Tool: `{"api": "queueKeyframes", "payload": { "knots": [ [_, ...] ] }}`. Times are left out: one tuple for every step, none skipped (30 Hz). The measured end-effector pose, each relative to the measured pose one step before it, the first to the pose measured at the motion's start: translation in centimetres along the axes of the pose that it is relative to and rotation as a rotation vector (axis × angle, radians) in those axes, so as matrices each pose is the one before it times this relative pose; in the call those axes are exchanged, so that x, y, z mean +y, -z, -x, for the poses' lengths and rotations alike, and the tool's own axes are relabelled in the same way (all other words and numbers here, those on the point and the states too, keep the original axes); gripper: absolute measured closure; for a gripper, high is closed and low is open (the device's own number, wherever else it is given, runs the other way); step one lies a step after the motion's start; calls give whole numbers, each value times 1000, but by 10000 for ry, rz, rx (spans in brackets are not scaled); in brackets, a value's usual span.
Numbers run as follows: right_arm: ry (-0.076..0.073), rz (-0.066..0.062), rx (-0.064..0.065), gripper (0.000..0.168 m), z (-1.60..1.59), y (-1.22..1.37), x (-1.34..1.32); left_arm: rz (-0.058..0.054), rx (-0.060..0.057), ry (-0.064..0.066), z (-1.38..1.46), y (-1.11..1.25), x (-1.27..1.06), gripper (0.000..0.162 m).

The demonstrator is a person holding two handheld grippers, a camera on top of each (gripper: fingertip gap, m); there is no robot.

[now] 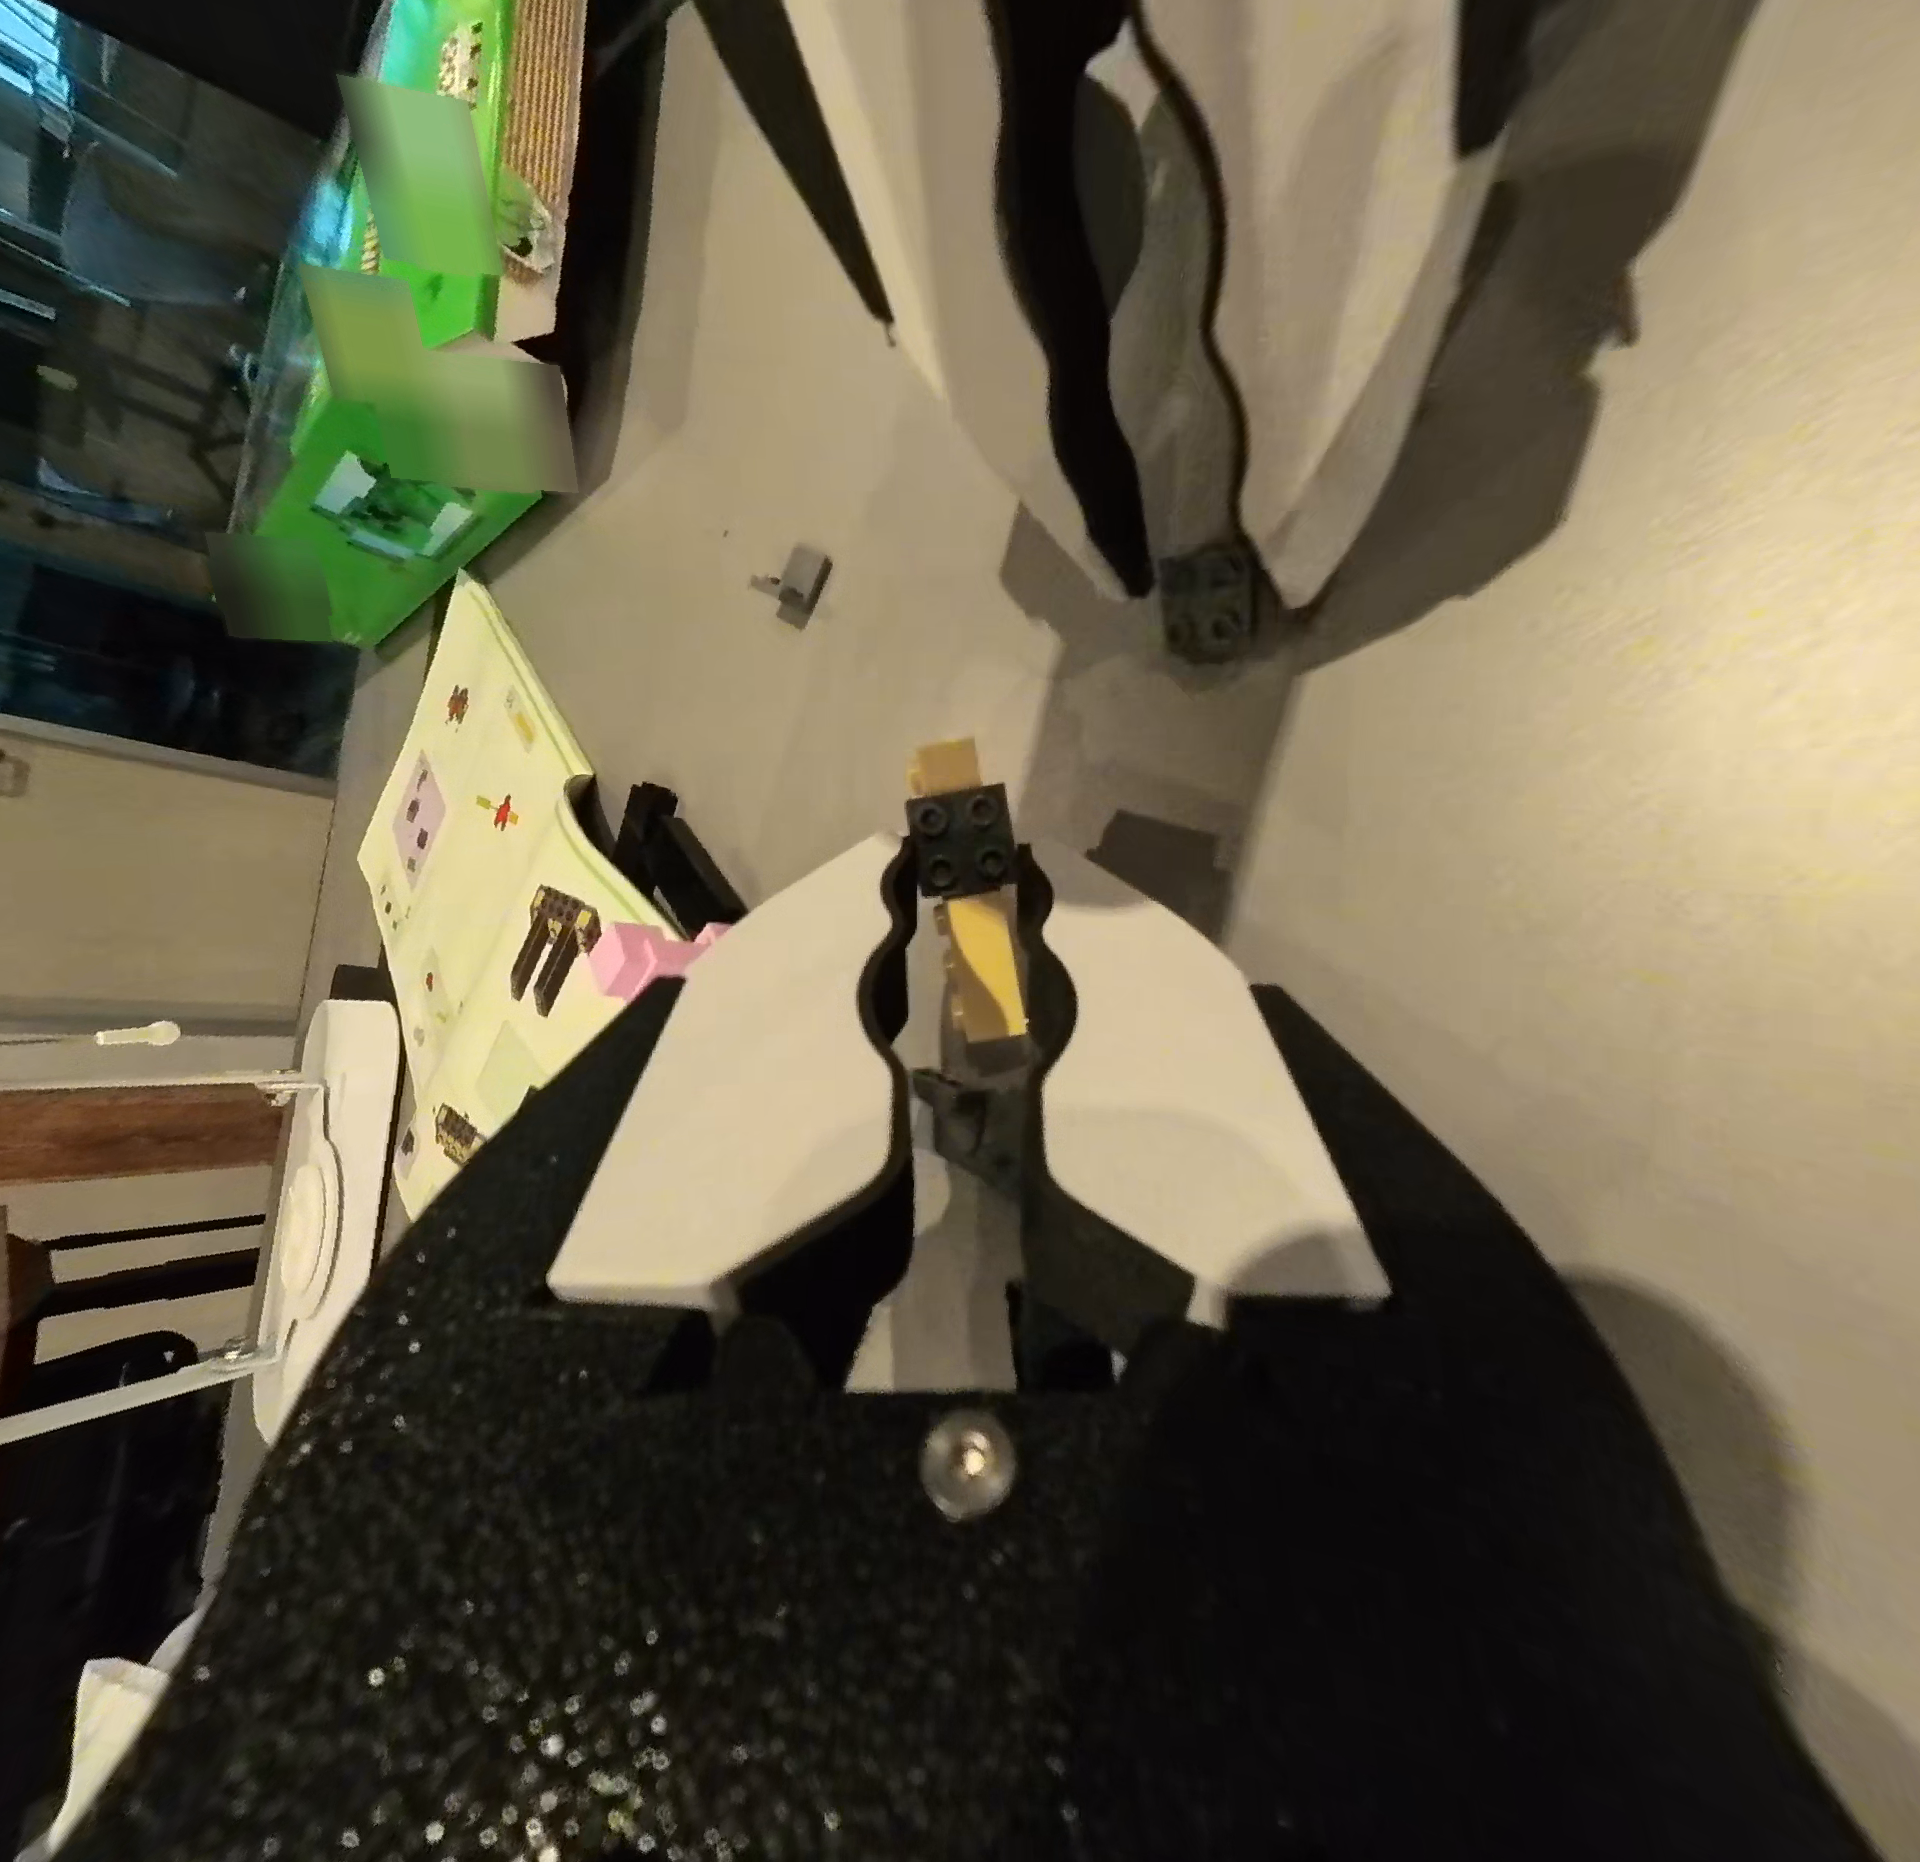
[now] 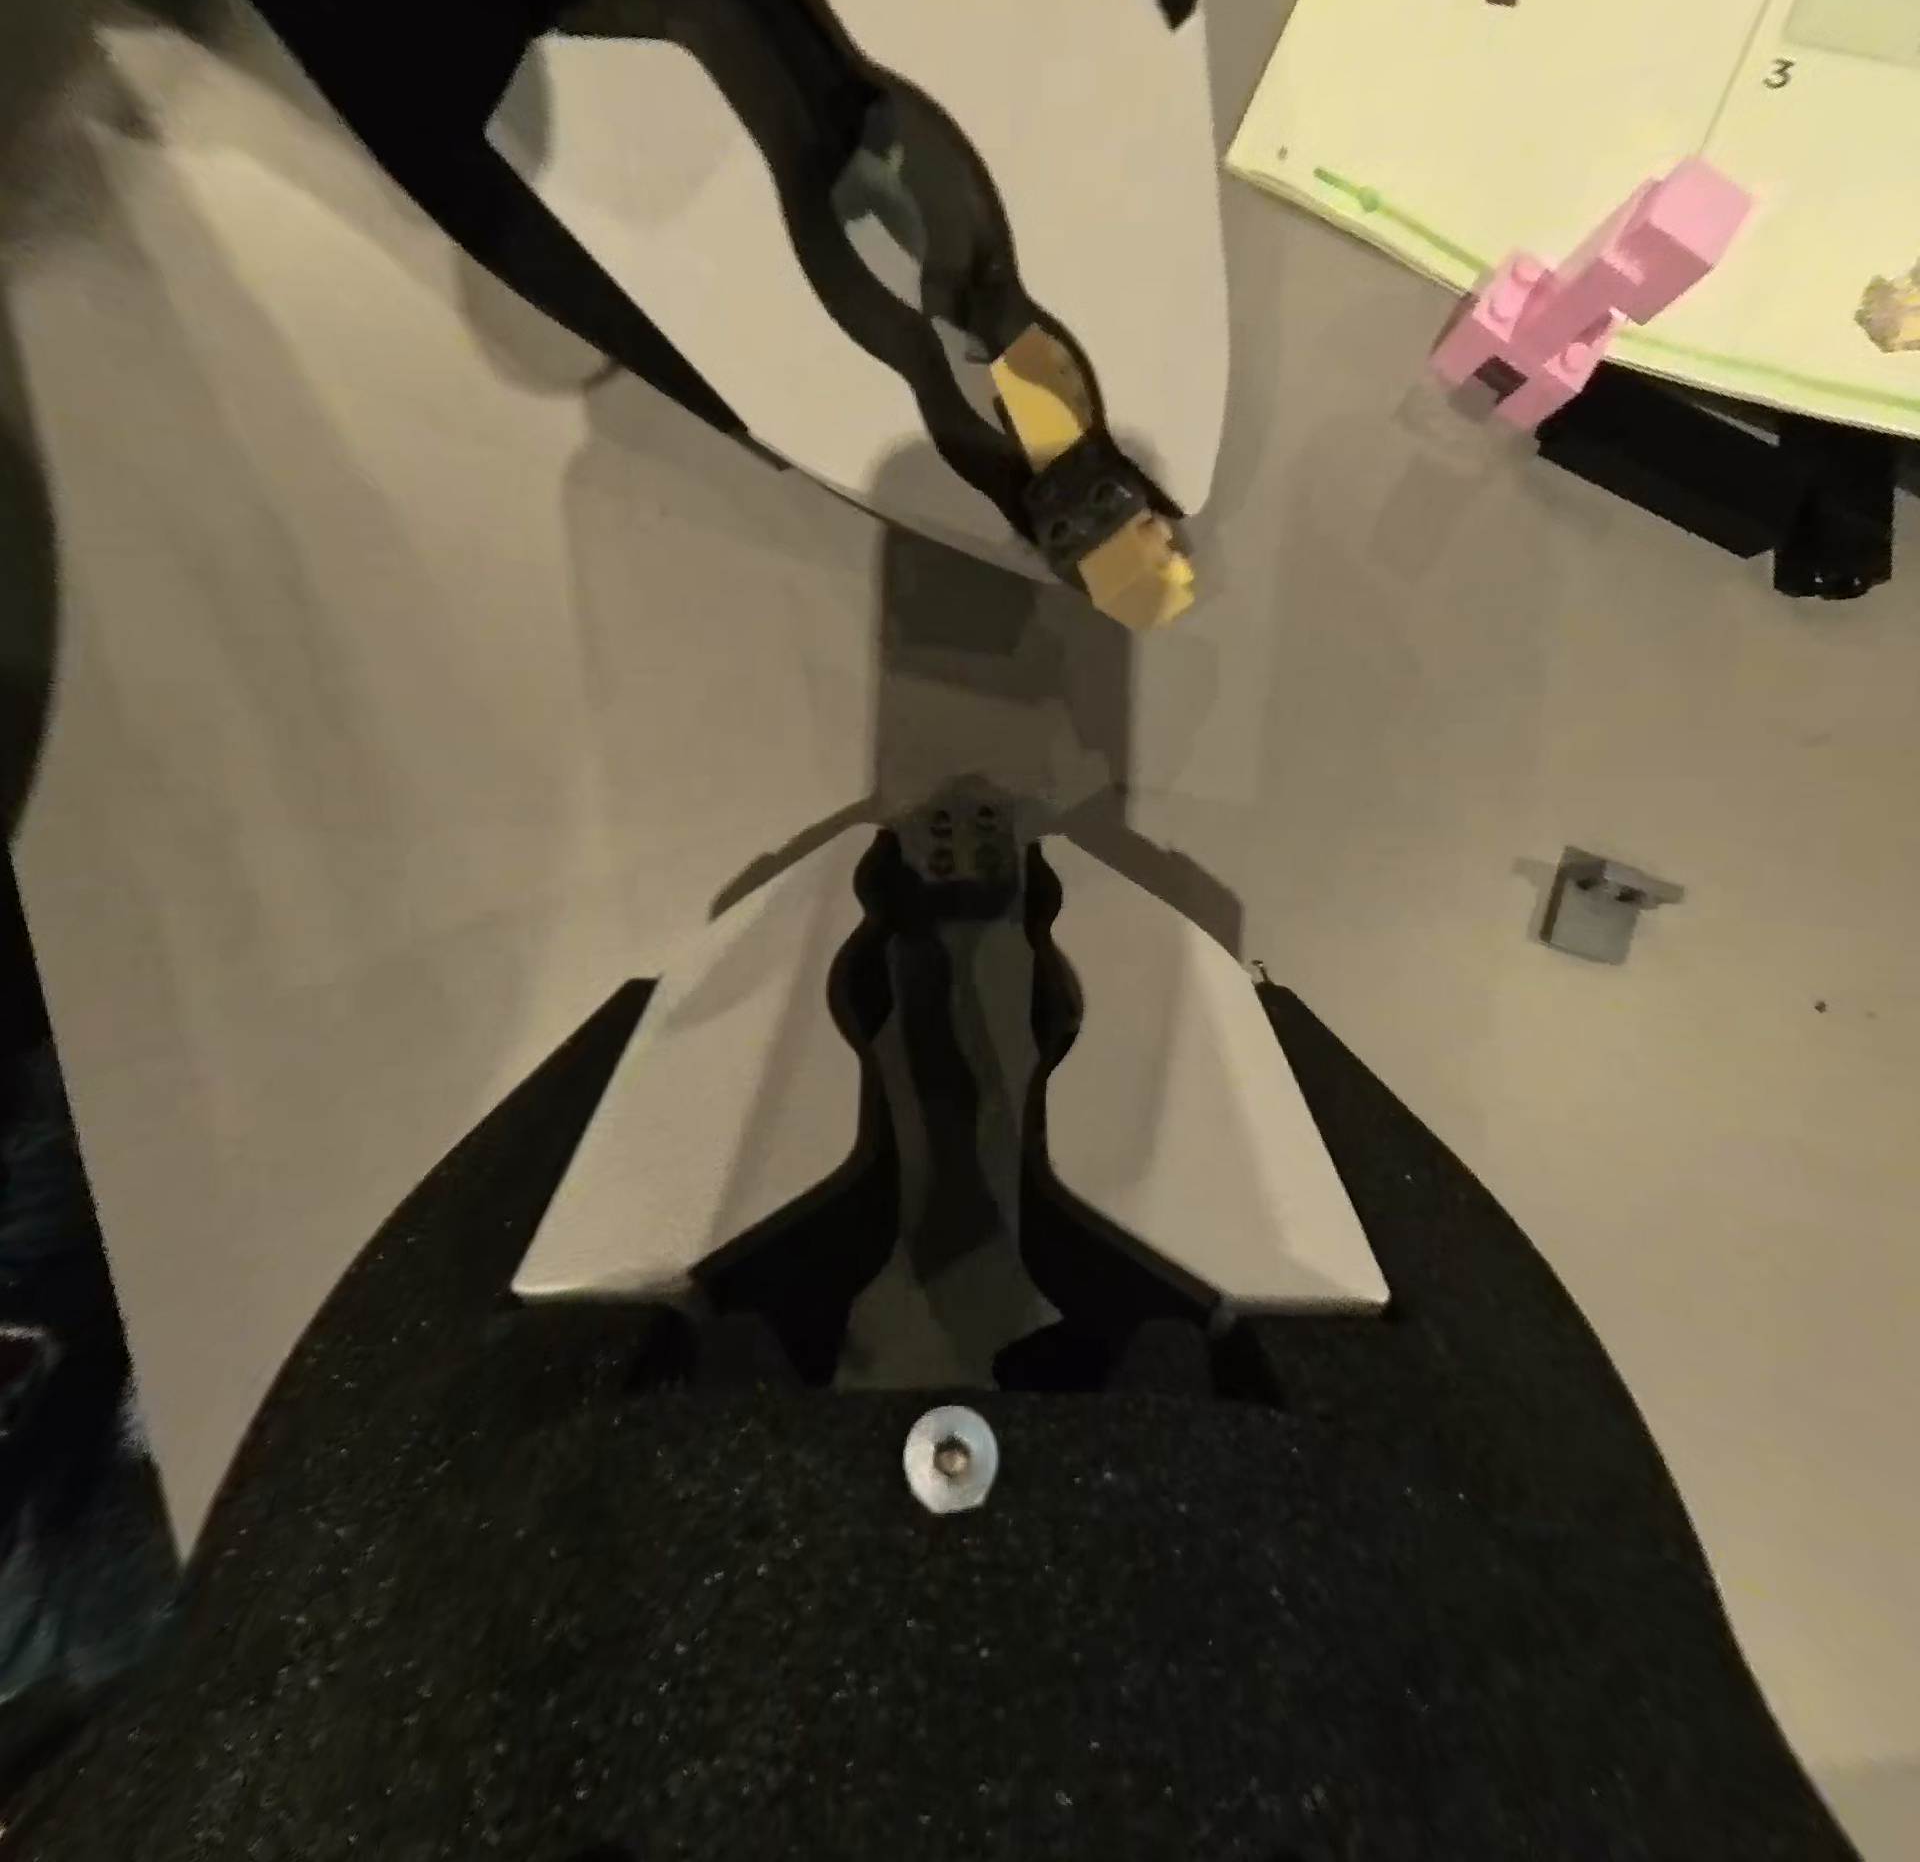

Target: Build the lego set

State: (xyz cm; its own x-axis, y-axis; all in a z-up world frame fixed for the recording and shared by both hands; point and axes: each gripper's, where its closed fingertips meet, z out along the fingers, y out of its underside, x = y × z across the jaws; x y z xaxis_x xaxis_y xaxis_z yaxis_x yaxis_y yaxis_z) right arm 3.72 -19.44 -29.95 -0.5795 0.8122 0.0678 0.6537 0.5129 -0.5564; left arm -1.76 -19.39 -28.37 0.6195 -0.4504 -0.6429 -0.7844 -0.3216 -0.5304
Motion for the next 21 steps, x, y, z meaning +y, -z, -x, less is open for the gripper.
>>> {"api": "queueKeyframes", "payload": {
  "knots": [
    [-36, 28, -178, 142, 222, 92, -18, -2, -4, 24, 47, 25, 39, 144],
    [-61, 56, -123, 139, 131, 91, 8, -8, -4, 24, 47, 26, 18, 144],
    [-39, 73, -69, 136, 38, 107, 37, -14, -3, 20, 38, 30, 6, 144],
    [-15, 101, -5, 136, -45, 130, 57, -19, 0, 16, 19, 29, 0, 144],
    [-98, 116, 94, 137, -201, 138, 38, -16, 2, 22, 24, 23, 8, 144],
    [-173, 120, -21, 139, -79, 104, -71, -7, 3, 35, 30, 22, 32, 144],
    [-228, 78, -64, 141, 24, 61, -196, 1, -1, 40, 55, 21, 62, 144],
    [-256, 78, 11, 144, -39, 16, -262, 4, -14, 41, 95, 16, 86, 144],
    [-159, 153, 29, 146, -15, -42, -166, 8, -14, 50, 97, 28, 110, 144],
    [2, 202, -71, 146, 196, -78, -76, 3, 0, 62, 95, 27, 96, 144],
    [19, 233, 62, 147, 37, -116, -38, -7, 2, 67, 101, 26, 84, 144],
    [63, 276, 84, 147, 7, -133, 30, -11, -3, 63, 90, 39, 70, 144],
    [103, 271, 25, 147, 88, -129, 32, -7, -4, 47, 90, 41, 58, 144],
    [78, 252, 98, 148, -60, -116, 11, 0, -5, 25, 55, 28, 47, 144],
    [82, 275, 131, 148, -150, -116, 48, 5, -4, 1, 34, 32, 32, 144],
    [118, 293, 152, 148, -206, -119, 102, 6, 3, -16, -8, 16, 20, 144],
    [126, 257, 29, 148, -64, -112, 95, 9, 10, -21, -22, 9, 6, 144],
    [84, 203, -155, 148, 169, -140, 40, 9, 8, -23, -28, 11, 14, 144],
    [21, 171, -171, 148, 171, -121, 23, 4, 5, -24, -19, 5, -8, 144],
    [45, 220, -113, 147, 102, -139, 139, 2, -3, -17, 2, 18, 1, 144],
    [62, 137, -40, 150, 23, -64, 58, -3, -12, -9, 21, 34, -5, 144]
  ]
}}
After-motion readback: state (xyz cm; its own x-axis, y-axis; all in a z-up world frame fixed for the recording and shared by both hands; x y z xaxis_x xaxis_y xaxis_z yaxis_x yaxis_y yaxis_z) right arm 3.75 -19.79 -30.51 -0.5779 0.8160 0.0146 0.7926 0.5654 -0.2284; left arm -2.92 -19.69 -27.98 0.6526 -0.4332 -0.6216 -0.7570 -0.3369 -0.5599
